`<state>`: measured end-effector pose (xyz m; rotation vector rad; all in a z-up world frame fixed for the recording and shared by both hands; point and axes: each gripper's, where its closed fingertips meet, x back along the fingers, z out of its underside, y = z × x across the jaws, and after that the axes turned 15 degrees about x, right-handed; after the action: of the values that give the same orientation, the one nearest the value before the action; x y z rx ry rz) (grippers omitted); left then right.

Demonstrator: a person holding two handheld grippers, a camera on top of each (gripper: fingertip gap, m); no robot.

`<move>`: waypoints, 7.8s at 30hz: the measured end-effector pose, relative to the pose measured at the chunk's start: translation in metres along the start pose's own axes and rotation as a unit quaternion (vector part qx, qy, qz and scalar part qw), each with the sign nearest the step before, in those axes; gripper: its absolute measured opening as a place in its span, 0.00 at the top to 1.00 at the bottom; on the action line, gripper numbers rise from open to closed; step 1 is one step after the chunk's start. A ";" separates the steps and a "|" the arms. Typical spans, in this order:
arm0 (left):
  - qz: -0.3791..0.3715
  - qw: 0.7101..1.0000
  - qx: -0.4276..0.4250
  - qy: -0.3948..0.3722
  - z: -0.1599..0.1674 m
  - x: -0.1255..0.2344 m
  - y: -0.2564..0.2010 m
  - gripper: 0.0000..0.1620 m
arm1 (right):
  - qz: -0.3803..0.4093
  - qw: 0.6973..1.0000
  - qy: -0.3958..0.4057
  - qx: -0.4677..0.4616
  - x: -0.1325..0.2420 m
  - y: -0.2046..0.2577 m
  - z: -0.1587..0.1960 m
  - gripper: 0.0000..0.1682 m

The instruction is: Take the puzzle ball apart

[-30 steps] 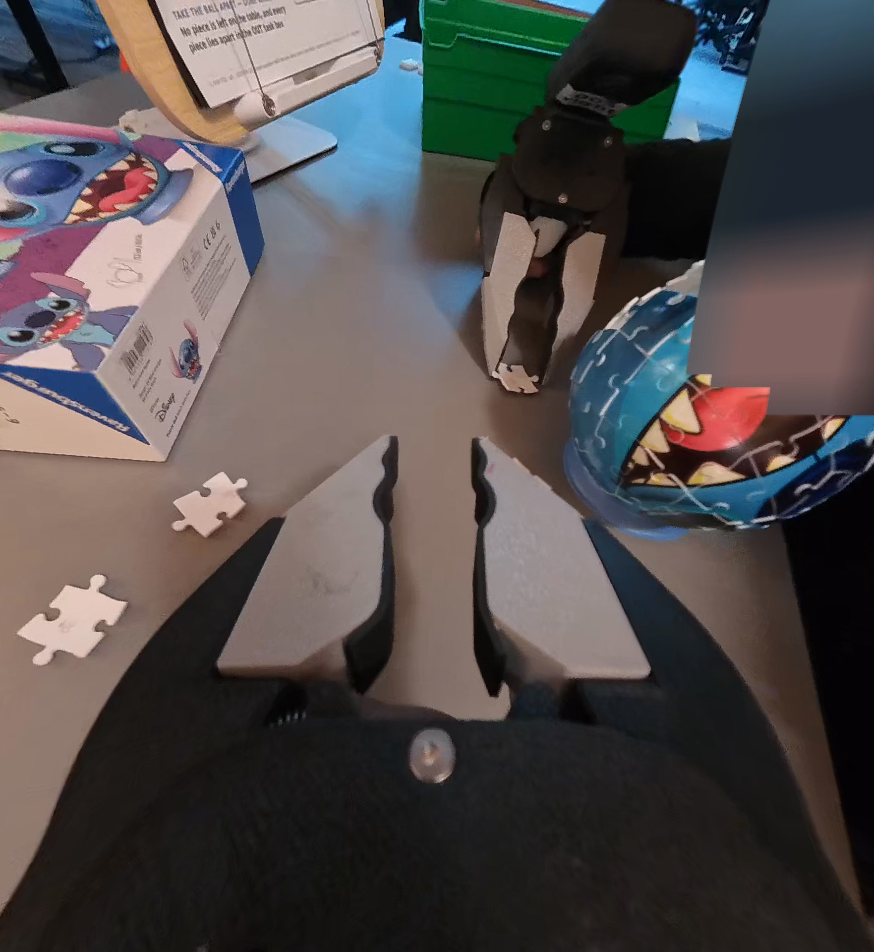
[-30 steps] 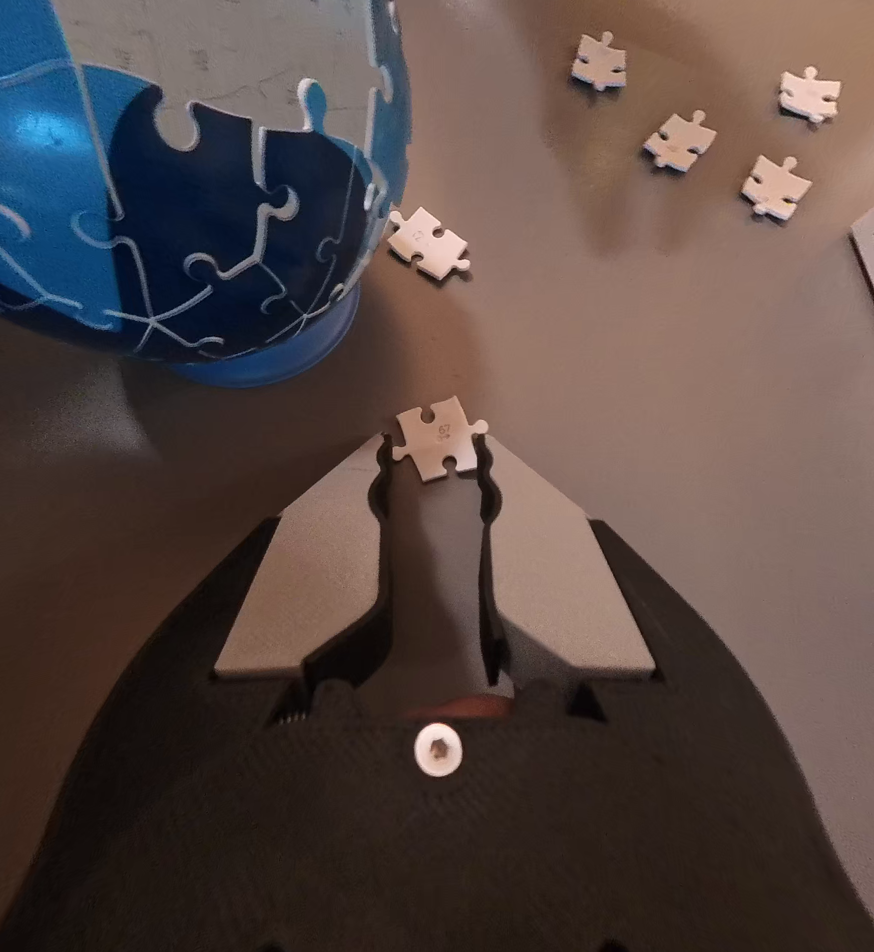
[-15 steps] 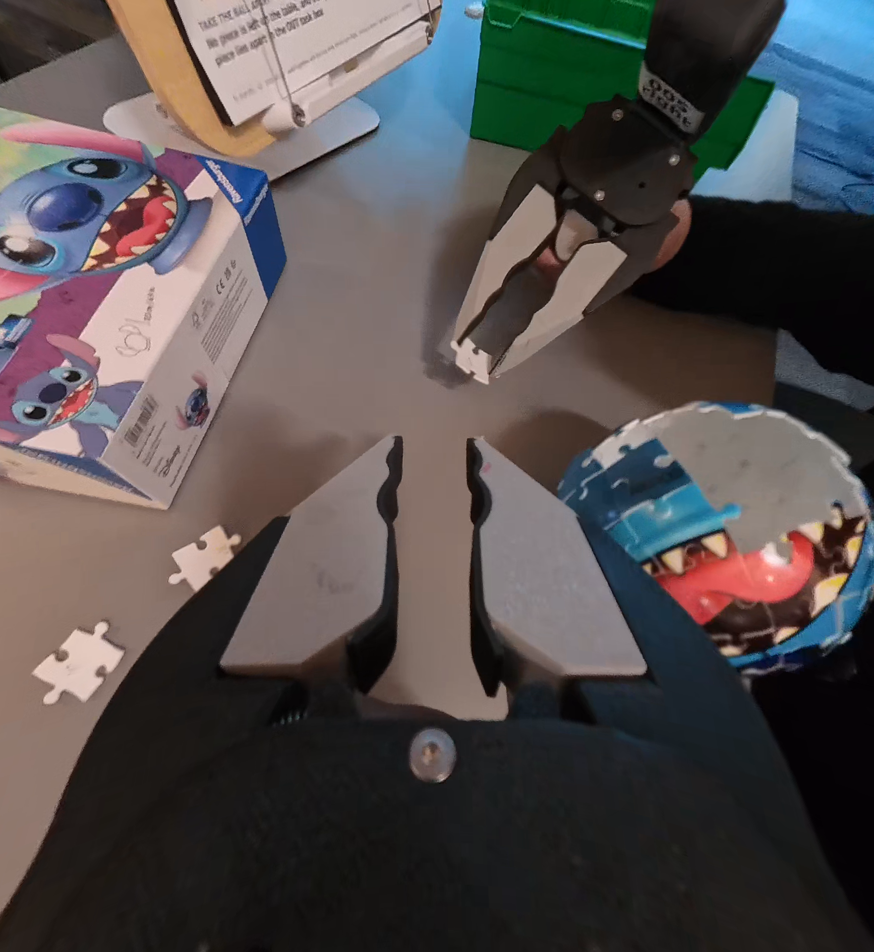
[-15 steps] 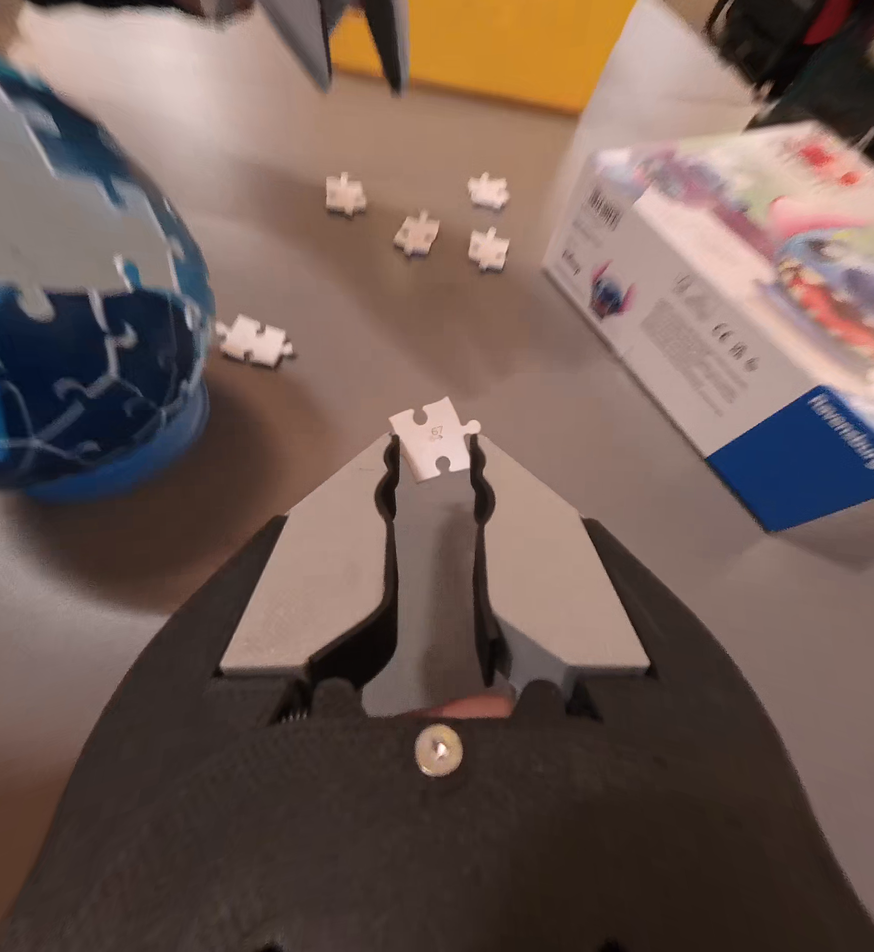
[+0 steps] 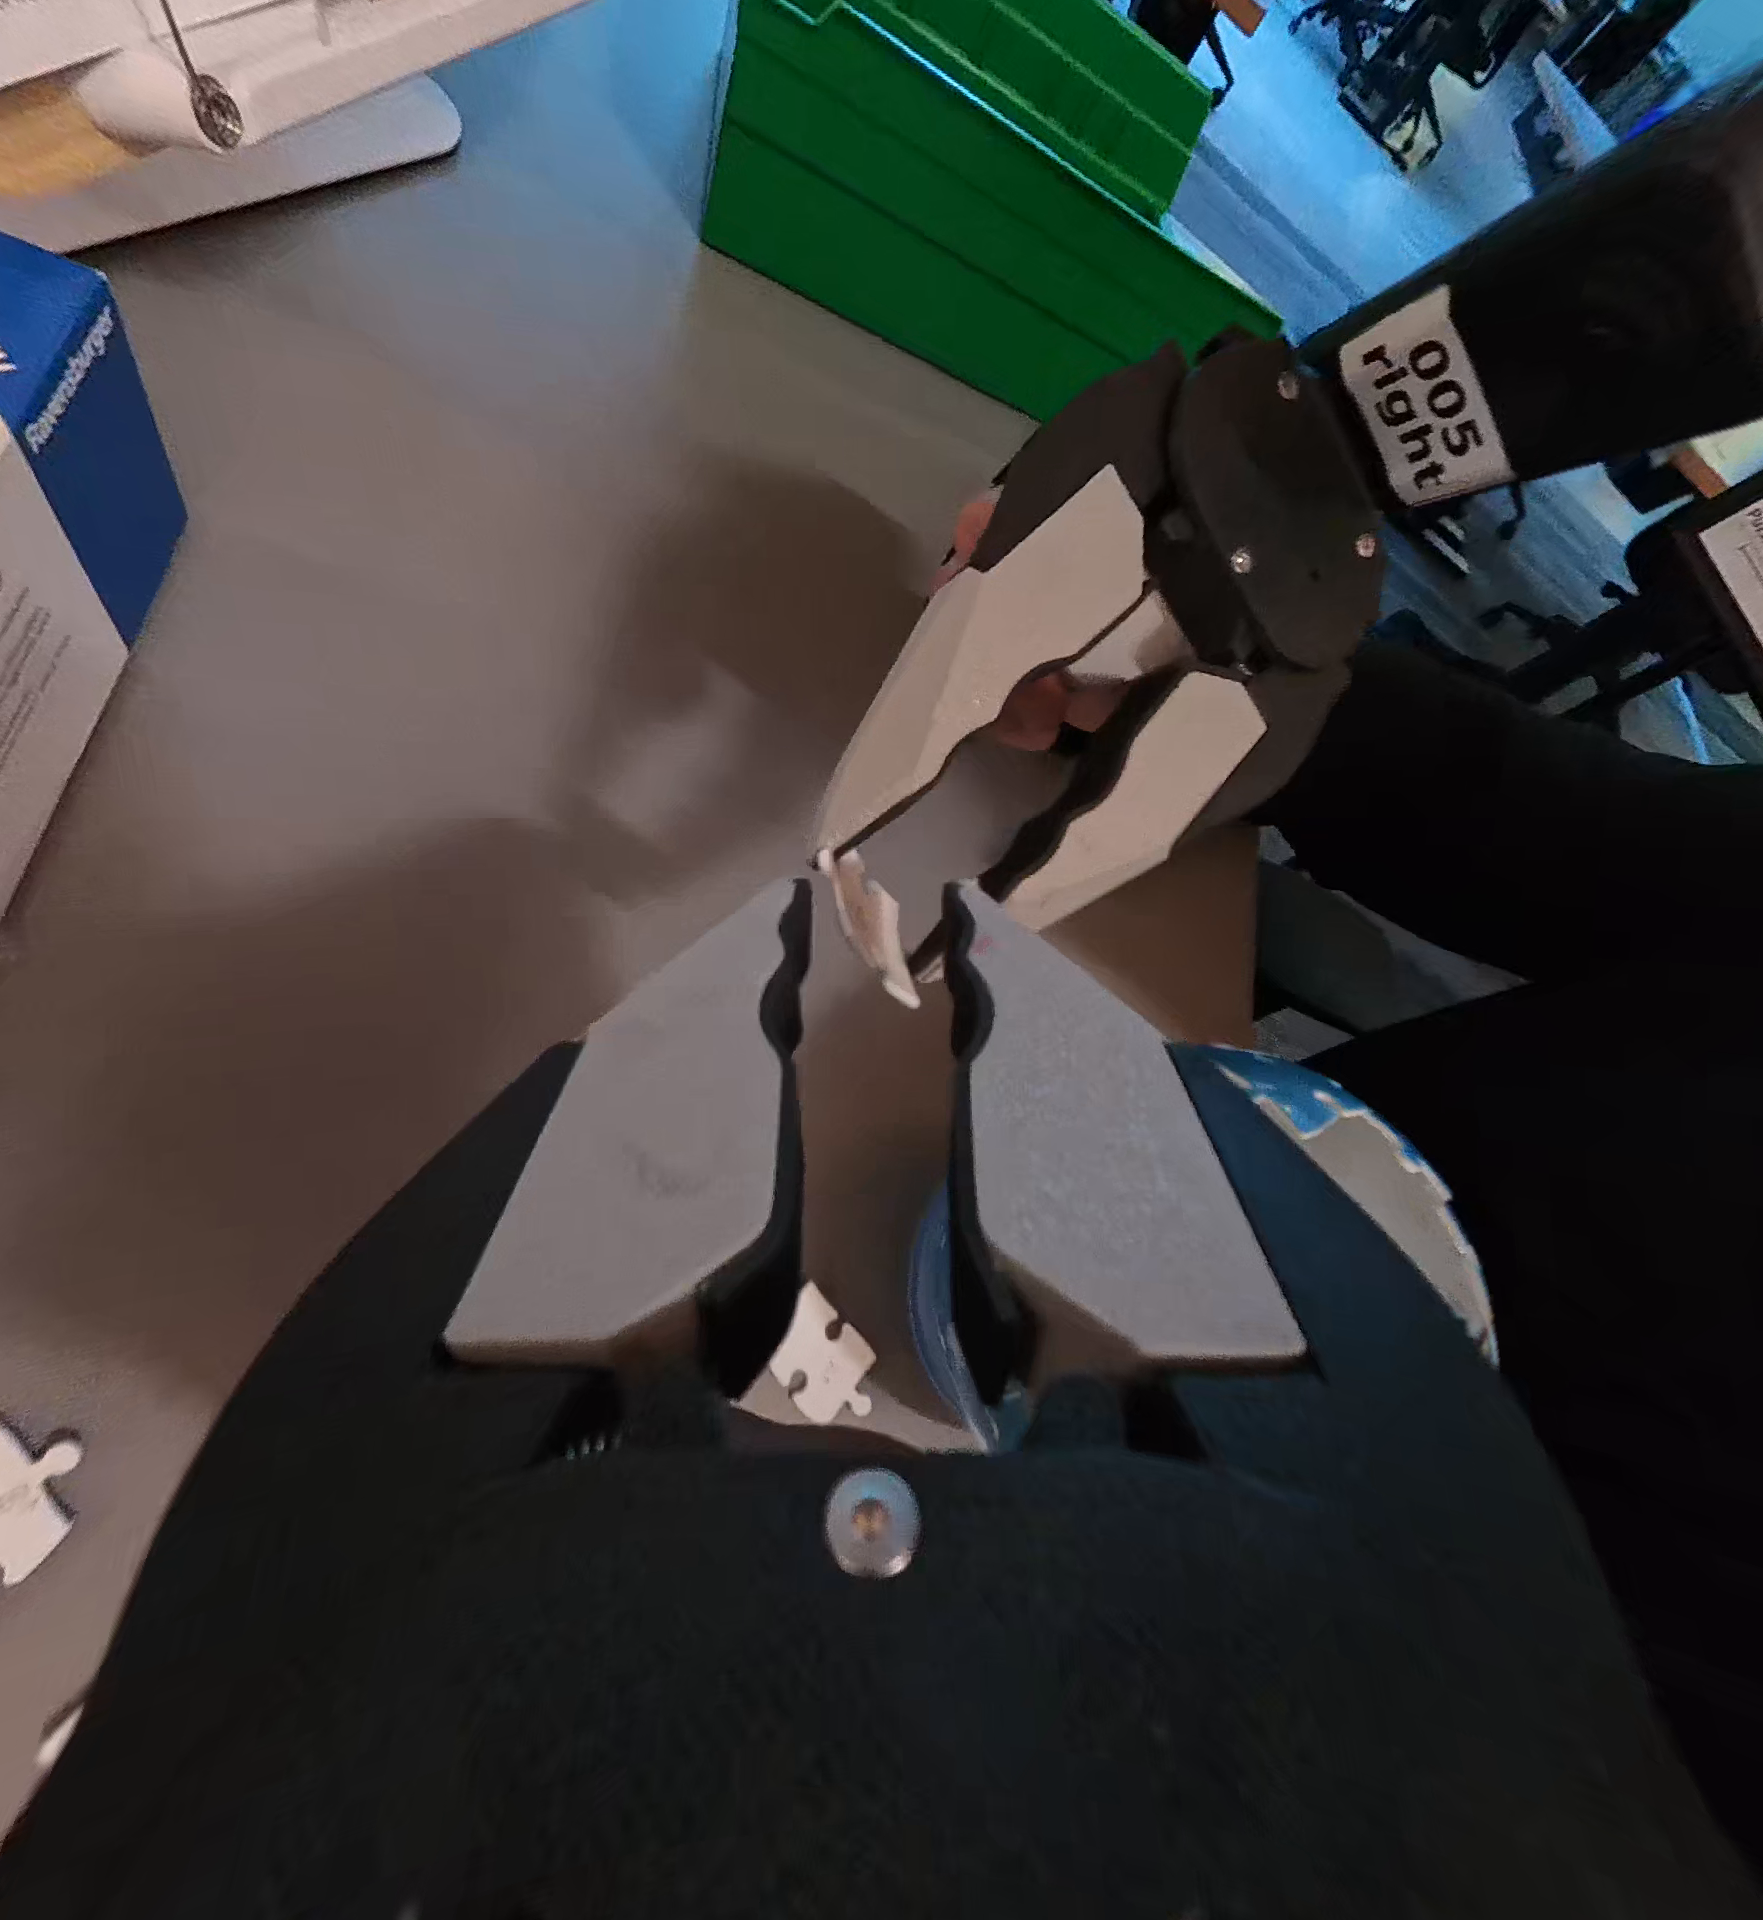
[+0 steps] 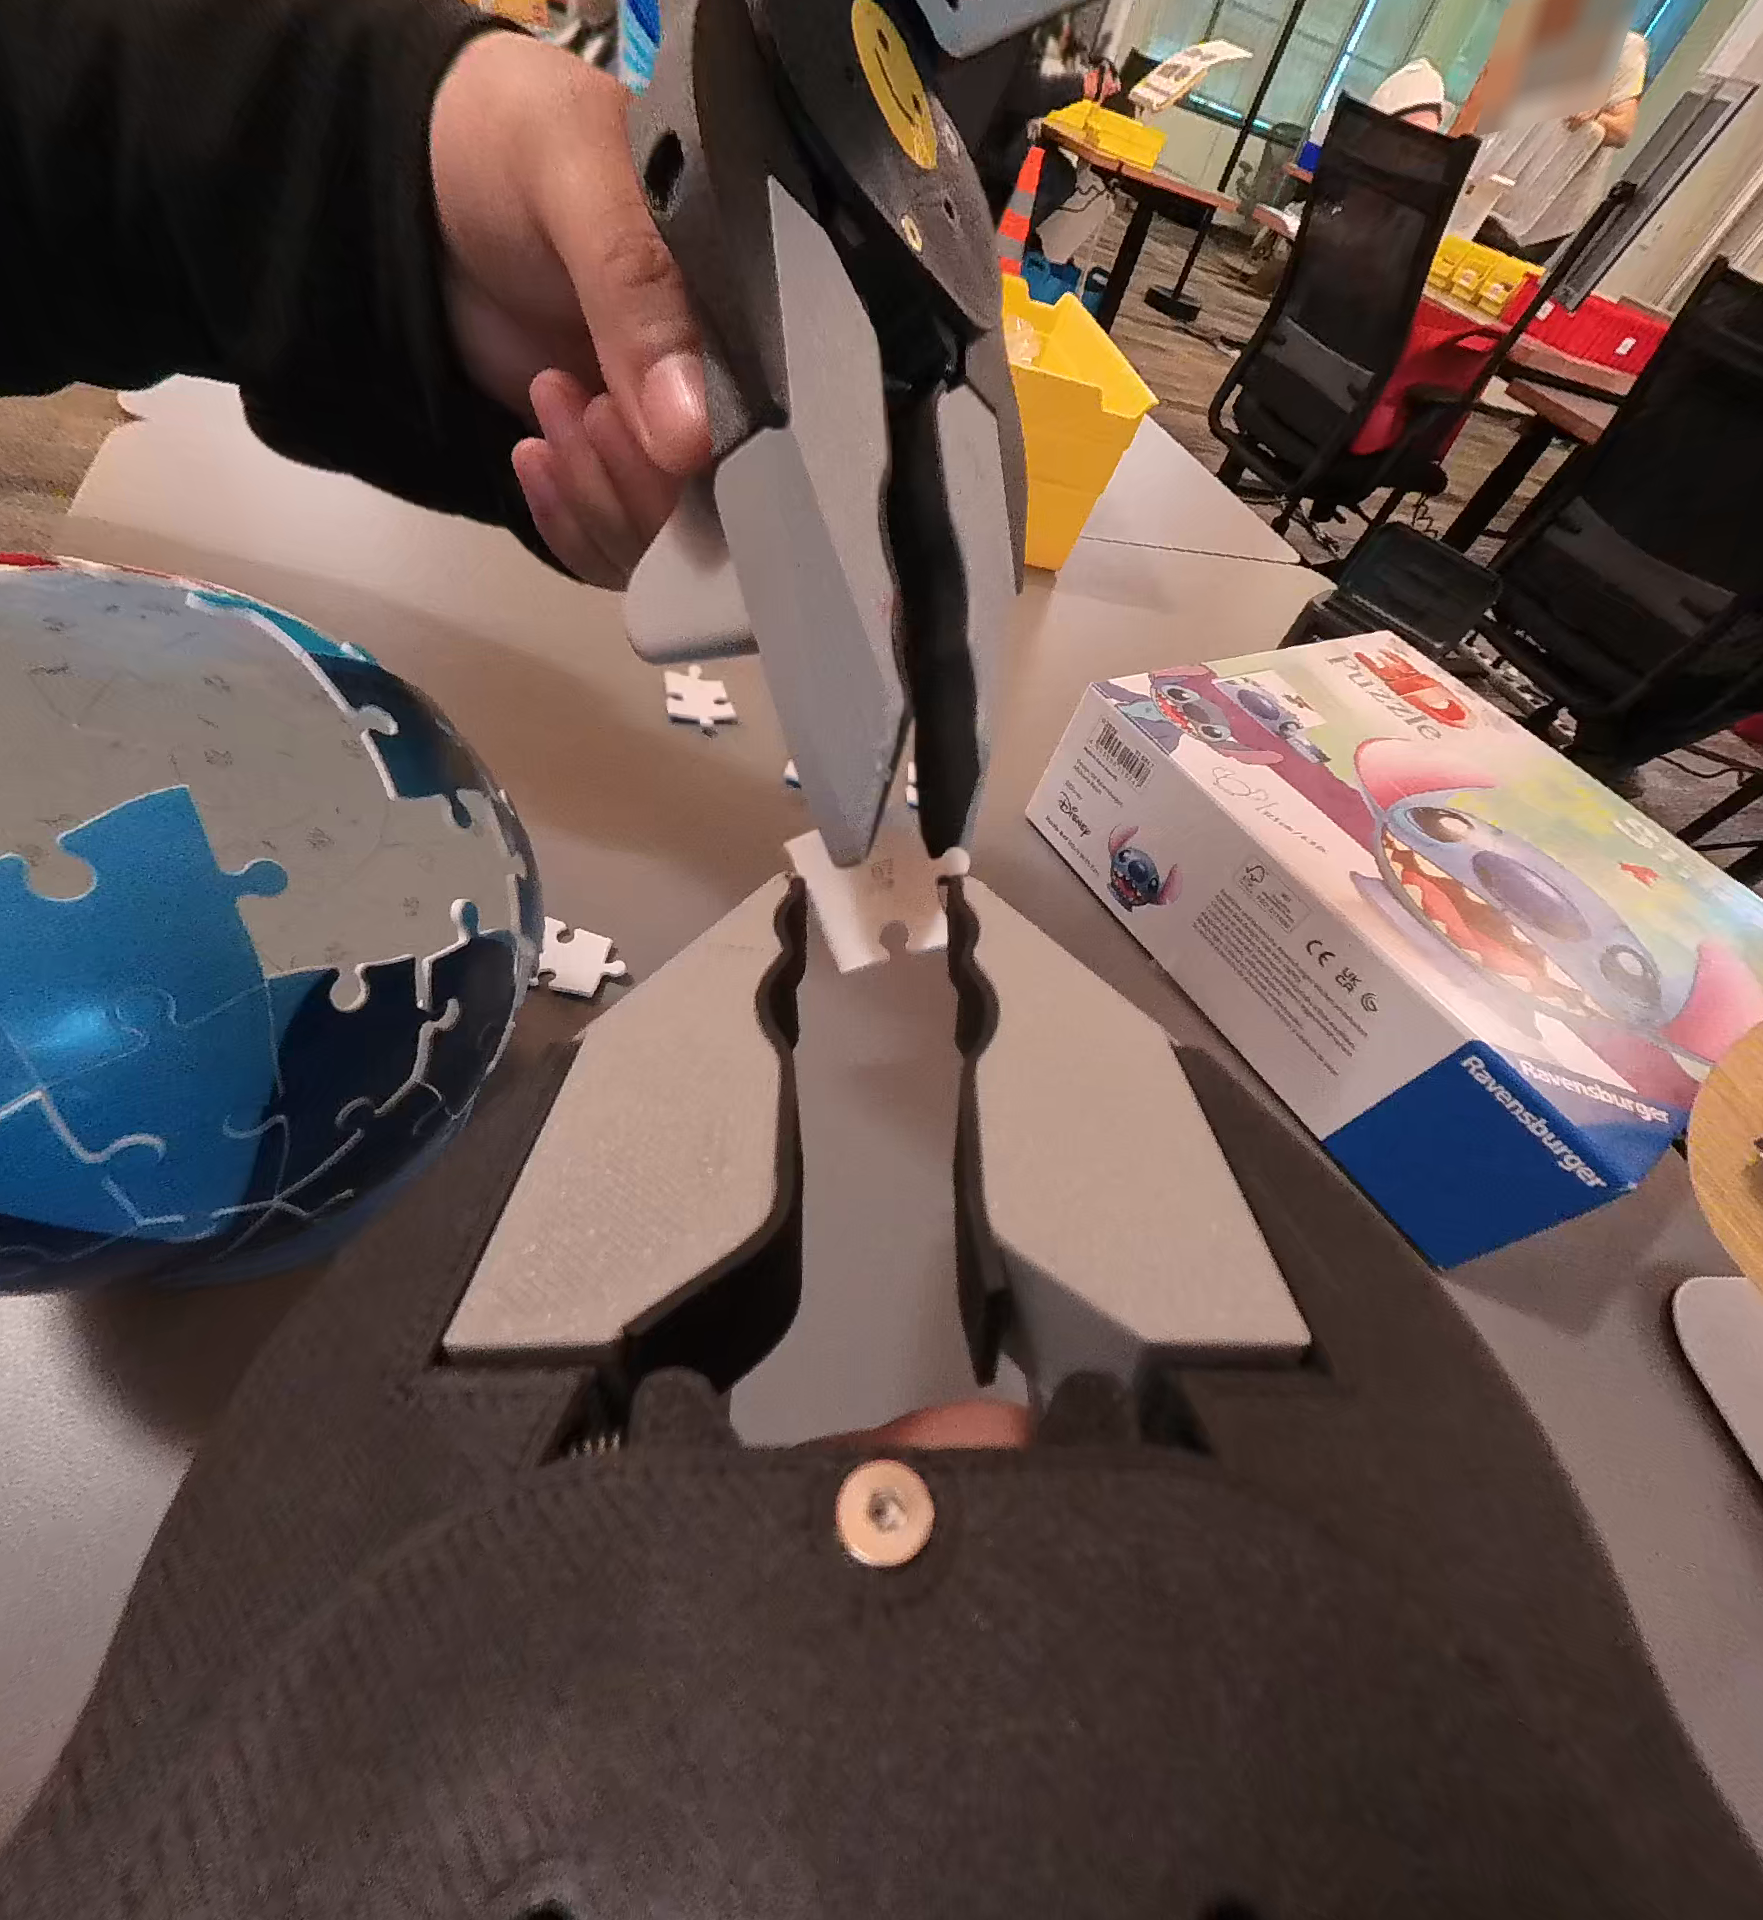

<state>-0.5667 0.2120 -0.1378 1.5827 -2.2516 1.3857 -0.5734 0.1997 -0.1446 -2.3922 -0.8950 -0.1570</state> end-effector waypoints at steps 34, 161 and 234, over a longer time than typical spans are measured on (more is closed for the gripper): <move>-0.133 0.925 -0.230 0.271 0.044 0.002 -0.012 1.00 | -0.116 0.984 -0.074 -0.113 0.006 0.034 -0.013 0.95; -0.036 0.987 -0.155 0.025 0.166 0.023 -0.025 0.33 | -0.268 0.962 0.000 -0.060 0.029 0.130 -0.005 0.43; -0.046 0.976 -0.209 -0.046 0.156 0.023 -0.029 0.31 | -0.330 0.938 -0.059 -0.092 0.028 0.123 -0.011 0.42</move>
<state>-0.4900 0.0866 -0.2011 1.6015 -2.2862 0.7610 -0.4730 0.1348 -0.1854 -2.1831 -1.7871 -0.3694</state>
